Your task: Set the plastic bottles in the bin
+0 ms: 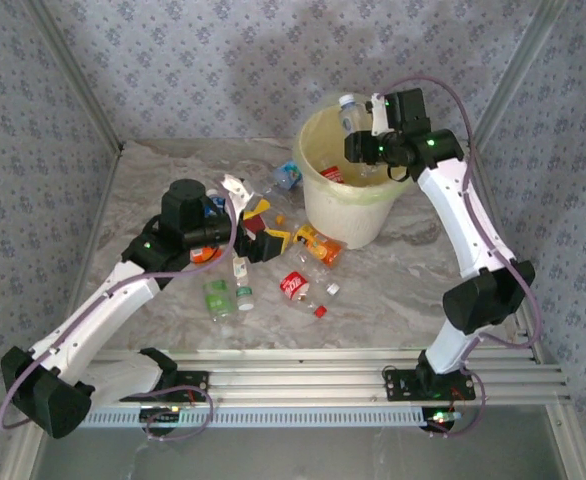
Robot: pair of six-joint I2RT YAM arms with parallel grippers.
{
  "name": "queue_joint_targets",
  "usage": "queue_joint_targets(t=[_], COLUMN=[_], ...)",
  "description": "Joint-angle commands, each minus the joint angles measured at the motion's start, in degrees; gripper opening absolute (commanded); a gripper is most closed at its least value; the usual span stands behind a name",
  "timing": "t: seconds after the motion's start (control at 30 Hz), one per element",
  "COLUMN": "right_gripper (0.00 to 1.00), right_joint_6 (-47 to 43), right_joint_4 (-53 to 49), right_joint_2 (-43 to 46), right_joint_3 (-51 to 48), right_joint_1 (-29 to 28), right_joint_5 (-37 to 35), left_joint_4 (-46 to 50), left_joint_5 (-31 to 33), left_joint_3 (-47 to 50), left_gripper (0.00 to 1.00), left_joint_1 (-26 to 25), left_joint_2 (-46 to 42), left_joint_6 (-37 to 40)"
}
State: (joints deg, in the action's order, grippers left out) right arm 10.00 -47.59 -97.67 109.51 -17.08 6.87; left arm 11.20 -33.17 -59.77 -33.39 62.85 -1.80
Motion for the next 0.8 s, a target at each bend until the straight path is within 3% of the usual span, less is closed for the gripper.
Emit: queue_joint_targets(t=[0.0,0.77], right_gripper=[0.54,0.57], right_joint_6=[-1.3,-1.6], right_joint_4=[-4.3,-16.7], right_joint_2=[-2.3,-18.5], right_joint_3=[2.5,12.0], right_joint_1=[1.5,4.8], right_joint_5=[-0.7,-3.5], left_joint_4=[1.0,4.8], left_joint_5=[0.3,6.1], left_joint_3=[-1.9,-2.1], left_gripper=[1.0,1.0], left_joint_1=[-0.2,-2.8], left_joint_2=[0.2,1.5], left_joint_6=[1.5,5.6])
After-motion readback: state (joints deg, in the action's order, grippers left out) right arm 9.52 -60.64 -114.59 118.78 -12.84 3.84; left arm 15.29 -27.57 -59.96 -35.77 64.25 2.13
